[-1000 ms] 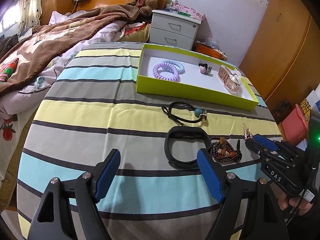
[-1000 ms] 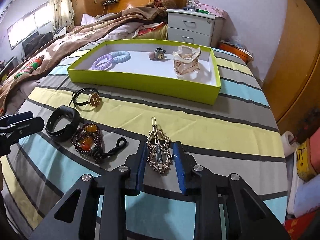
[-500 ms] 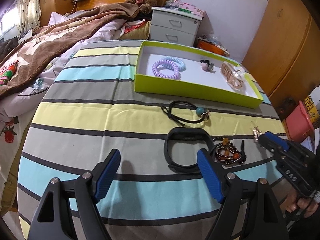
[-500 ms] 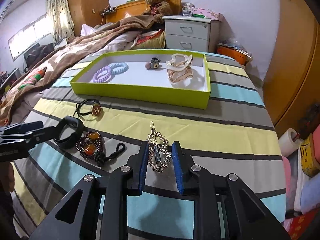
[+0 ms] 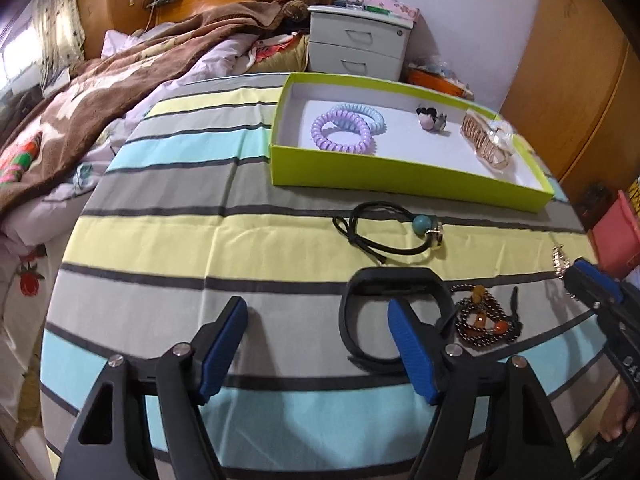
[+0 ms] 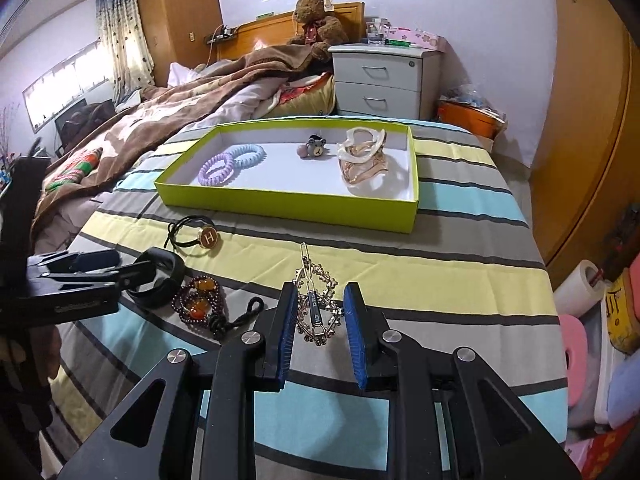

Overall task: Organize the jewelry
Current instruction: 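Grasp the black band with the left gripper while the right holds the gold clip, then carry the black band and gold clip with both grippers into the green box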

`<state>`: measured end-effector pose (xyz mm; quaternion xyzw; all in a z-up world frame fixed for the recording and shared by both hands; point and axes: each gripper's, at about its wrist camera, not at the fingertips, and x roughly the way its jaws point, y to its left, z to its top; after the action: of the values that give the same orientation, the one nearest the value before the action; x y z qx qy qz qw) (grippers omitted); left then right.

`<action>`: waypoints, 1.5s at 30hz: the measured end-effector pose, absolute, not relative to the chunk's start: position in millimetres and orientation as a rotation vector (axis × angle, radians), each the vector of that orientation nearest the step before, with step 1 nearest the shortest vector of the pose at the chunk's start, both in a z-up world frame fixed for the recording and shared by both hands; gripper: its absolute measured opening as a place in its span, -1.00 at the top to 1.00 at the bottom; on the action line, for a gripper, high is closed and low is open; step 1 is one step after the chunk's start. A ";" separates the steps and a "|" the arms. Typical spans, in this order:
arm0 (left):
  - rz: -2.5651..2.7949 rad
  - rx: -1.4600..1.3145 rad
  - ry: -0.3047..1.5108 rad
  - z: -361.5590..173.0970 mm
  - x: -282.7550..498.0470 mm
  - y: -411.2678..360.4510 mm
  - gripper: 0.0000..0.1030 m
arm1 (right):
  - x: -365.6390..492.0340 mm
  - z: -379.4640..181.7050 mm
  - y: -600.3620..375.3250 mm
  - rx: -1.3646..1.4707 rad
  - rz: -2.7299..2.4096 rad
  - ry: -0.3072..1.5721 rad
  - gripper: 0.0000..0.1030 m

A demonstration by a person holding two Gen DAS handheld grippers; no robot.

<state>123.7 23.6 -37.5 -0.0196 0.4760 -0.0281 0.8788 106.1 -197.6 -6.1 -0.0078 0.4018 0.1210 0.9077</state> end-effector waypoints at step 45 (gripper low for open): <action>-0.087 -0.031 0.858 9.6 105.4 26.7 0.89 | 96.3 20.7 -196.6 0.010 0.251 0.760 0.52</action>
<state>105.4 26.7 9.6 -0.0149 0.4157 -0.0421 0.9084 96.3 -196.6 20.7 0.0047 0.3697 0.1222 0.9211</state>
